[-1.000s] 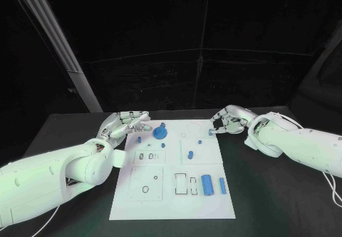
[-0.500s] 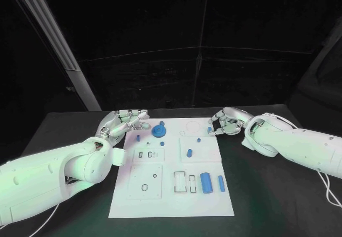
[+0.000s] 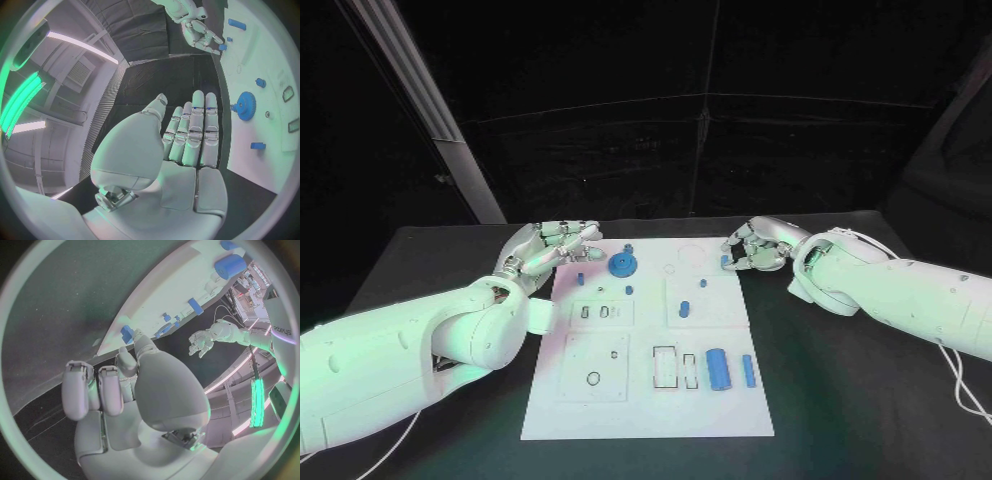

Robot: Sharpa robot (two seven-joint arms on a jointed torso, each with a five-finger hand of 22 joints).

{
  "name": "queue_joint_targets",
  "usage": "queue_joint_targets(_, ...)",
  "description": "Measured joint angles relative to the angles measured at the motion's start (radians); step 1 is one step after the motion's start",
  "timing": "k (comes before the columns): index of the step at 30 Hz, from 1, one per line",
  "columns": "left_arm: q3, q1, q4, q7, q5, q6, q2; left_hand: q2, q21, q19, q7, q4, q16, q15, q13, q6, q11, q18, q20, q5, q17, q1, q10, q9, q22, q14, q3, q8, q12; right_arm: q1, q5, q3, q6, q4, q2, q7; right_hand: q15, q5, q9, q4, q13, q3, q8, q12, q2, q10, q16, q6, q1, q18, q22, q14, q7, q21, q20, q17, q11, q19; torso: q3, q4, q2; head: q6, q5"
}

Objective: Assemble the parts on the task board

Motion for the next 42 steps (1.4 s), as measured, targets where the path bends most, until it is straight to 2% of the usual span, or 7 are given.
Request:
queue_joint_targets(20, 0.000, 0.000, 0.000, 0.000, 0.000, 0.000, -0.001, 0.000, 0.000, 0.000, 0.000, 0.000, 0.000, 0.000, 0.000, 0.000, 0.000, 0.000, 0.000, 0.000, 0.000, 0.000, 0.000, 0.000, 0.000, 0.000, 0.000, 0.000, 0.000, -0.005, -0.015, 0.000, 0.022, -0.003, 0.007, -0.001, -0.004, -0.004, 0.002, -0.005, 0.009, 0.005, 0.006, 0.009, 0.000, 0.004, 0.000, 0.025, 0.000, 0.000, 0.000, 0.004, -0.003, 0.000, -0.001, 0.000, -0.004, 0.001, 0.0014, -0.0012, 0.000, -0.002, -0.003)
queue_joint_targets(24, 0.000, 0.000, -0.001, -0.001, 0.000, 0.000, -0.001, 0.000, 0.000, 0.000, 0.000, 0.000, 0.000, 0.000, 0.000, 0.000, 0.000, 0.000, 0.000, 0.000, 0.001, 0.000, 0.000, 0.000, 0.000, 0.000, 0.000, 0.000, 0.000, -0.005, -0.017, 0.000, 0.024, -0.006, 0.010, -0.001, -0.004, -0.012, 0.003, -0.011, 0.013, 0.012, 0.009, 0.016, 0.010, 0.009, 0.000, 0.046, 0.005, 0.000, 0.000, 0.004, -0.007, 0.000, -0.004, 0.000, -0.009, 0.004, 0.0016, -0.0012, 0.000, -0.002, -0.005)
queue_joint_targets(27, 0.000, 0.000, -0.001, -0.001, 0.000, 0.000, 0.000, 0.000, 0.000, 0.000, 0.000, 0.000, 0.000, 0.000, 0.000, 0.000, 0.000, 0.000, 0.000, 0.000, 0.001, 0.000, 0.000, 0.000, 0.000, 0.000, 0.000, 0.000, 0.000, -0.005, -0.017, 0.000, 0.025, -0.009, 0.013, -0.001, -0.010, -0.044, 0.005, -0.015, 0.019, 0.028, 0.017, 0.025, 0.028, 0.014, 0.000, 0.071, 0.012, 0.000, 0.000, 0.002, -0.013, 0.000, -0.007, 0.000, -0.014, 0.007, 0.0019, -0.0012, 0.000, -0.003, -0.006)
queue_joint_targets(31, 0.000, 0.000, -0.002, -0.001, 0.000, 0.000, 0.000, 0.000, 0.000, 0.000, 0.000, 0.000, 0.000, 0.000, 0.000, 0.000, 0.000, 0.000, 0.000, 0.000, 0.001, 0.000, 0.000, 0.000, 0.000, 0.000, 0.000, 0.000, 0.000, -0.005, -0.021, 0.000, 0.027, -0.013, 0.015, -0.002, -0.015, -0.073, 0.005, -0.025, 0.023, 0.051, 0.022, 0.027, 0.040, 0.018, 0.000, 0.099, 0.024, 0.000, 0.000, 0.004, -0.022, 0.000, -0.013, 0.000, -0.018, 0.006, 0.0020, -0.0012, 0.000, -0.005, -0.006)
queue_joint_targets(37, 0.000, 0.000, -0.002, -0.001, 0.000, 0.000, 0.000, 0.000, 0.000, 0.000, 0.000, 0.000, 0.000, 0.000, 0.000, 0.000, 0.000, 0.000, 0.000, 0.000, 0.001, 0.000, 0.000, 0.000, 0.000, 0.000, 0.000, 0.000, 0.000, -0.005, -0.025, 0.001, 0.027, -0.015, 0.018, -0.002, -0.022, -0.076, 0.005, -0.036, 0.027, 0.075, 0.032, 0.031, 0.048, 0.023, 0.000, 0.133, 0.026, 0.000, 0.000, 0.004, -0.031, 0.000, -0.021, 0.000, -0.023, 0.006, 0.0021, -0.0011, 0.000, -0.005, -0.007)
queue_joint_targets(42, 0.000, 0.000, -0.002, -0.001, 0.000, 0.000, -0.001, 0.000, 0.000, 0.000, 0.000, 0.000, 0.000, 0.000, 0.000, 0.000, 0.000, 0.000, 0.000, 0.000, 0.001, 0.000, 0.000, 0.000, 0.000, 0.000, 0.000, 0.000, 0.000, -0.005, -0.029, 0.001, 0.019, -0.016, 0.021, -0.003, -0.029, -0.080, 0.005, -0.043, 0.032, 0.094, 0.038, 0.035, 0.058, 0.029, 0.004, 0.142, 0.024, 0.000, 0.000, 0.004, -0.029, 0.000, -0.025, 0.000, -0.028, 0.011, 0.0024, -0.0007, 0.000, -0.005, -0.008)
